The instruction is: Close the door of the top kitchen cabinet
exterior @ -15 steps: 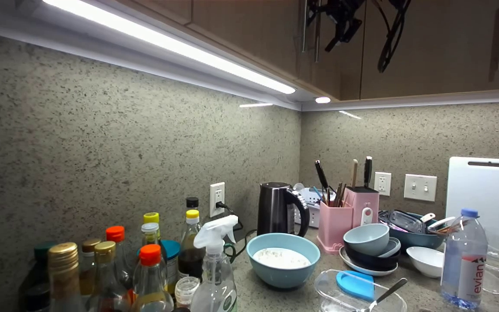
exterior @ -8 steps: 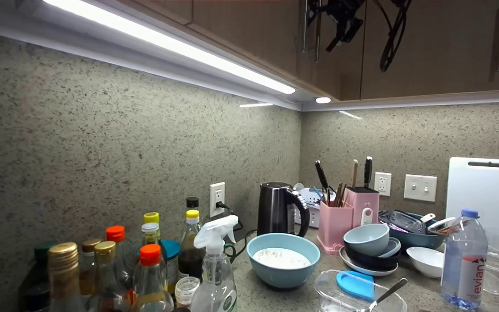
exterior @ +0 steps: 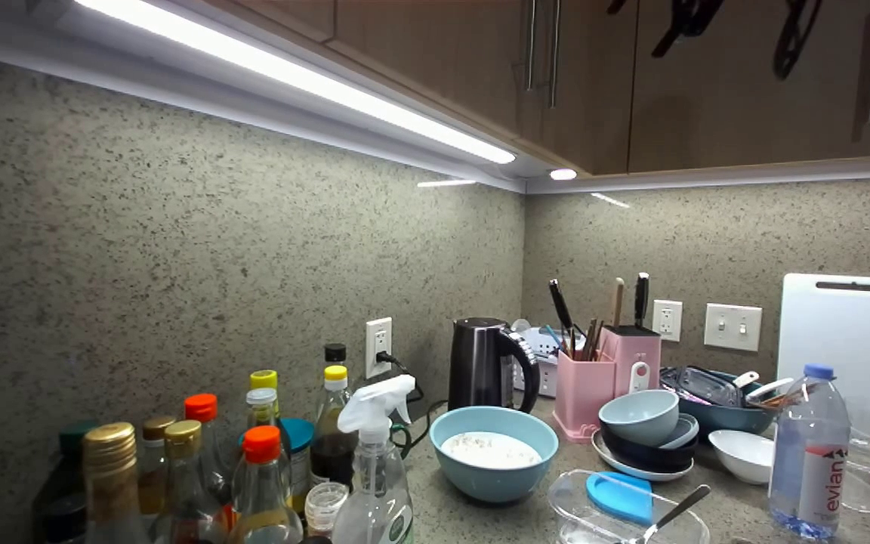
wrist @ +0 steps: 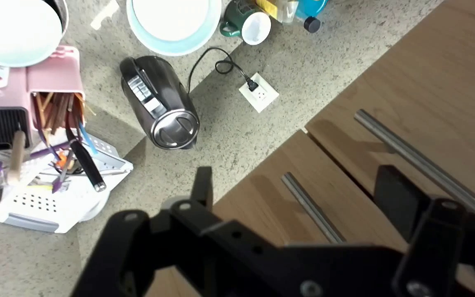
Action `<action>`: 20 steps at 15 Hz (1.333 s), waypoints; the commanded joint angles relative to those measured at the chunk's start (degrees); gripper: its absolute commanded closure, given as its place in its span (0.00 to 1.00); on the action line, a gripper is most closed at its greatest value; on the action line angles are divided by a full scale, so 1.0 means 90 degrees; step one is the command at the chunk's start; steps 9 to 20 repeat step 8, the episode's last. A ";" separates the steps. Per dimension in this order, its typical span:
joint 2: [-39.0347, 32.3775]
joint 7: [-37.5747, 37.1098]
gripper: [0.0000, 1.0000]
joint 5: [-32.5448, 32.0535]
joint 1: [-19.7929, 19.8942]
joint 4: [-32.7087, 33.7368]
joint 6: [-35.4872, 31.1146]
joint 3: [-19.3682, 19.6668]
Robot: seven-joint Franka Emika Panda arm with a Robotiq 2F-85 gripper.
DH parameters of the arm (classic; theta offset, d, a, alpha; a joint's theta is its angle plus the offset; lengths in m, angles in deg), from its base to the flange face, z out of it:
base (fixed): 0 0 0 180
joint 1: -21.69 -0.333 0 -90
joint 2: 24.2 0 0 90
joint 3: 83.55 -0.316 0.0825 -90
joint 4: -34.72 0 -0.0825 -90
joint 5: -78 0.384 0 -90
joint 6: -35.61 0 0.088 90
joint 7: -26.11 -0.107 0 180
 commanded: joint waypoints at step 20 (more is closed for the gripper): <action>0.0804 0.0000 0.00 0.0041 0.0043 -0.0958 0.0009 0.0125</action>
